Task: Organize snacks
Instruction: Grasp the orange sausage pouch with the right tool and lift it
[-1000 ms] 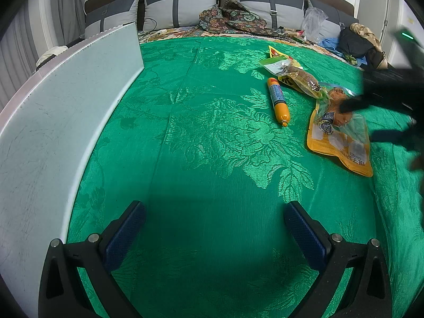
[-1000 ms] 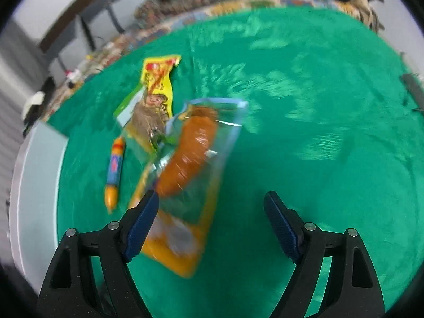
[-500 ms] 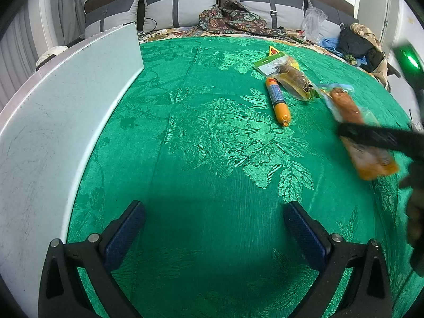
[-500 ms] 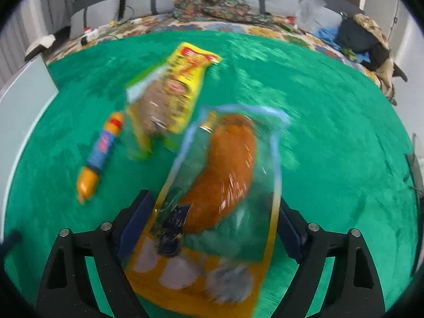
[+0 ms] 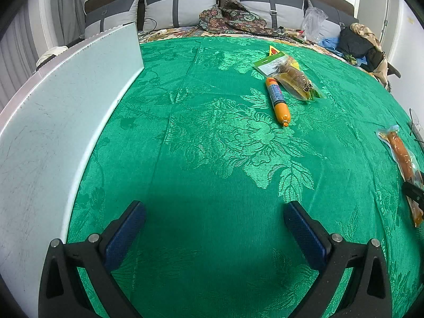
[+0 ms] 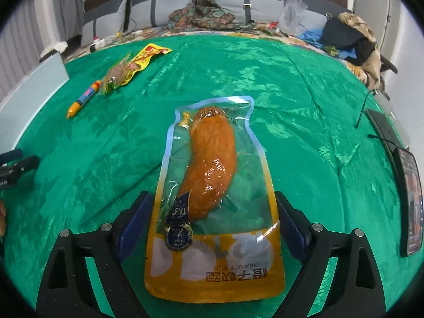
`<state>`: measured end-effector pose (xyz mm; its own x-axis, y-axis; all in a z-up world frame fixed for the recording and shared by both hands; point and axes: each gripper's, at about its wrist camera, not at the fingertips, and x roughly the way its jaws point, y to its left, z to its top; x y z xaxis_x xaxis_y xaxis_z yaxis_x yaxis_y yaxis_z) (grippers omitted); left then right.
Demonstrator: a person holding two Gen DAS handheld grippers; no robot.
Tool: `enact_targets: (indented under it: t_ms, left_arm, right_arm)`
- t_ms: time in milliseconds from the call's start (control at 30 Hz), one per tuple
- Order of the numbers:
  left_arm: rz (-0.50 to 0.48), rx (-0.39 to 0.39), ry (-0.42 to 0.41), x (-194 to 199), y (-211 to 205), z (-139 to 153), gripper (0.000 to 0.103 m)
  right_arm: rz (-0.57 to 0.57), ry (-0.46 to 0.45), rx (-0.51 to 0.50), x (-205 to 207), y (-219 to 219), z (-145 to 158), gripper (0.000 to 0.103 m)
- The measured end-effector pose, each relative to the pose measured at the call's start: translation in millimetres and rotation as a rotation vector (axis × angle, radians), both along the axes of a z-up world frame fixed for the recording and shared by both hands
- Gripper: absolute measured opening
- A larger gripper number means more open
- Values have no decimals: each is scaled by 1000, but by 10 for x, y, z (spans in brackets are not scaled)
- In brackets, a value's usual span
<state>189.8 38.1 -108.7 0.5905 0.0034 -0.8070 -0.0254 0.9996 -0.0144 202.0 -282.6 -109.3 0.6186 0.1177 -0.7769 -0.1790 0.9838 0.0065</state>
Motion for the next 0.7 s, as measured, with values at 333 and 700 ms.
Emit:
enact_targets:
  t_ms: [333, 700]
  left_arm:
    - [0, 0, 0, -2, 0, -1, 103]
    - [0, 1, 0, -5, 0, -1, 103]
  right_arm:
    - [-1, 3, -3, 40, 33, -13, 92]
    - [-1, 3, -4, 39, 19, -15, 93]
